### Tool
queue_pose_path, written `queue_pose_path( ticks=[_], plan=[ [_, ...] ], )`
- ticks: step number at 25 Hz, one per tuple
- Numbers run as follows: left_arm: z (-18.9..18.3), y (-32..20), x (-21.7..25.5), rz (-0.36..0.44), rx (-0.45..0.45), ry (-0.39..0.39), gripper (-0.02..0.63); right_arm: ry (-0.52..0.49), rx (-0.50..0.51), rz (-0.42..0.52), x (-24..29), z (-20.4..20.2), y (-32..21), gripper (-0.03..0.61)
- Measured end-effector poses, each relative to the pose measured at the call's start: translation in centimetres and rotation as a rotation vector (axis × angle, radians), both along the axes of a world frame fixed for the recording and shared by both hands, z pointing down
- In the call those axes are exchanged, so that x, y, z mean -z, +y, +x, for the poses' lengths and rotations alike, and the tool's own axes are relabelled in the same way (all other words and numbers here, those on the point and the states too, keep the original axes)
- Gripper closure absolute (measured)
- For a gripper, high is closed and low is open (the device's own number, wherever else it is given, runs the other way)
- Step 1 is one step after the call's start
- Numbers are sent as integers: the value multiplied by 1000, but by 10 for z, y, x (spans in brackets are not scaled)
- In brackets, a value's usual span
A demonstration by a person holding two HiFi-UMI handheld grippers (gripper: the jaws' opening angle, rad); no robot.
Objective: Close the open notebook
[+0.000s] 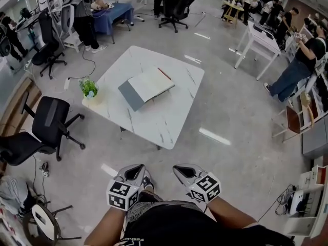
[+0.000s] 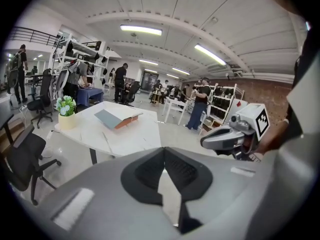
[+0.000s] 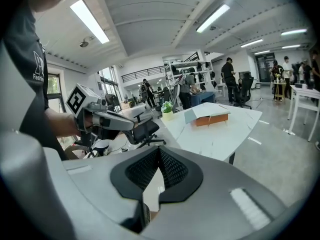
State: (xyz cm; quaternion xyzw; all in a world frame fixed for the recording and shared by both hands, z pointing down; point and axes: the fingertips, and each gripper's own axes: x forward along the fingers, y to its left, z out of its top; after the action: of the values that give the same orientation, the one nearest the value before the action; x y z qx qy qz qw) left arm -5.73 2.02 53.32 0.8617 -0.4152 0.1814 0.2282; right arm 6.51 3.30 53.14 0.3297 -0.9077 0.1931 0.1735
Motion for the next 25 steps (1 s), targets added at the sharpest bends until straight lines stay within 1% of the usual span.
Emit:
queue_pose_path(
  ticks=[3,7,15,20,25],
  plan=[
    [-4,-31,3,0,-24,0,555,-1,-2,10,9,-13,-32,578],
    [-7,-70,8,5,-62,1,555,15,-22,13,12,-21,-69,578],
    [-30,-145,16,32,-110,5,555,34,-77,19,12,-37,-139,578],
    [-46,-182,18,47,-125,12,555,36,-106,25,11,-51,-176,578],
    [-56,-204,17,47,-135,30,555,37,-109,25,11,-68,-201,578]
  ],
)
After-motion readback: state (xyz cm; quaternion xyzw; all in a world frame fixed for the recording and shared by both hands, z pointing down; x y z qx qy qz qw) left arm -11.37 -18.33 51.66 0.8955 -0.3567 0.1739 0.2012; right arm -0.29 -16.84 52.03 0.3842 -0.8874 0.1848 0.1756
